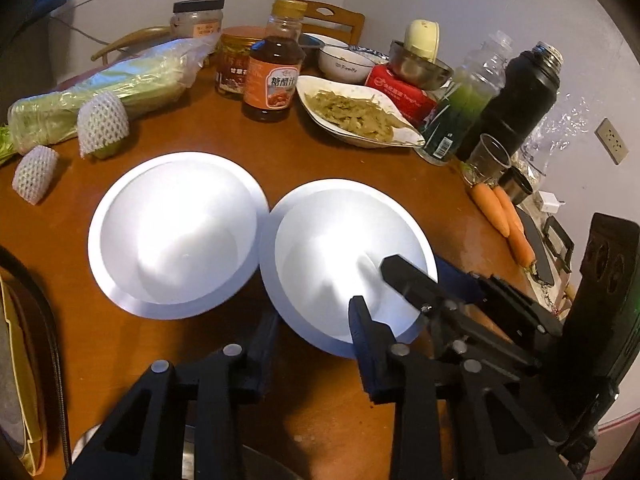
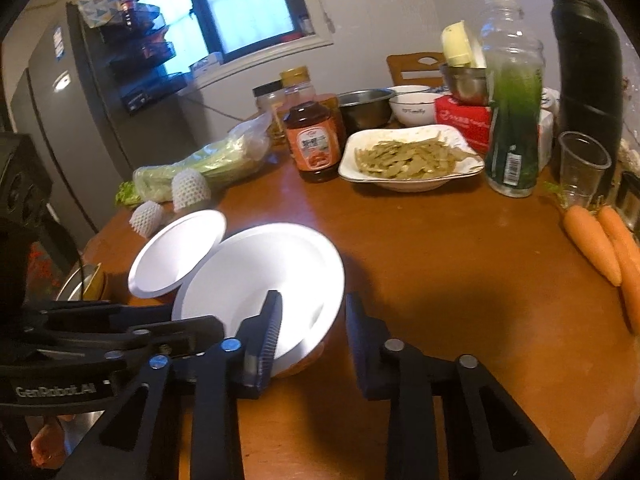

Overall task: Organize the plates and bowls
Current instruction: 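Grasp the white-lidded red cup-noodle bowl with the left gripper and lift, then carry the red cup bowl over the steel bowl and lower it inside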

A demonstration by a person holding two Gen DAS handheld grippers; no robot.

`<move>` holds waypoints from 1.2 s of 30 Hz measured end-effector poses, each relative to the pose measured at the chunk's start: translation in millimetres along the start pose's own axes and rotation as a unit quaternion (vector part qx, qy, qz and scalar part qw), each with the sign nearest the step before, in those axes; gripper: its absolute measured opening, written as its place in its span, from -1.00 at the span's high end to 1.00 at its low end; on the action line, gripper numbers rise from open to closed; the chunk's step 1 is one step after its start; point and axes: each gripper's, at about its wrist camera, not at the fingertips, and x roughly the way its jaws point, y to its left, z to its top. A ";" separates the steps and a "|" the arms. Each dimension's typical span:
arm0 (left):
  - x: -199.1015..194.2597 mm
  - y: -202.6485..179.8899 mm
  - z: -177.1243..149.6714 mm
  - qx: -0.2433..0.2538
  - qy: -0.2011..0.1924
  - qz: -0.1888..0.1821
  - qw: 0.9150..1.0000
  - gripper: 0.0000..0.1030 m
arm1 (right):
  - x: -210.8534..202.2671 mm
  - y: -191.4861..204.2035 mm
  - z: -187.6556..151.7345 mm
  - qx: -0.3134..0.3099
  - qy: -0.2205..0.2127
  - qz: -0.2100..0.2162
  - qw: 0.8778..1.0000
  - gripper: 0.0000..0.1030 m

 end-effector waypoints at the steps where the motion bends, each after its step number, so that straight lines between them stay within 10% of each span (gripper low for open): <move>1: -1.0 -0.8 -0.5 0.002 -0.005 0.002 1.000 0.34 | 0.2 1.6 -0.6 -0.002 0.000 -0.003 1.000 0.44; 36: -118.9 35.5 -53.2 0.014 -0.102 0.004 0.995 0.34 | -68.7 104.0 -7.7 -0.060 -0.051 0.019 0.997 0.44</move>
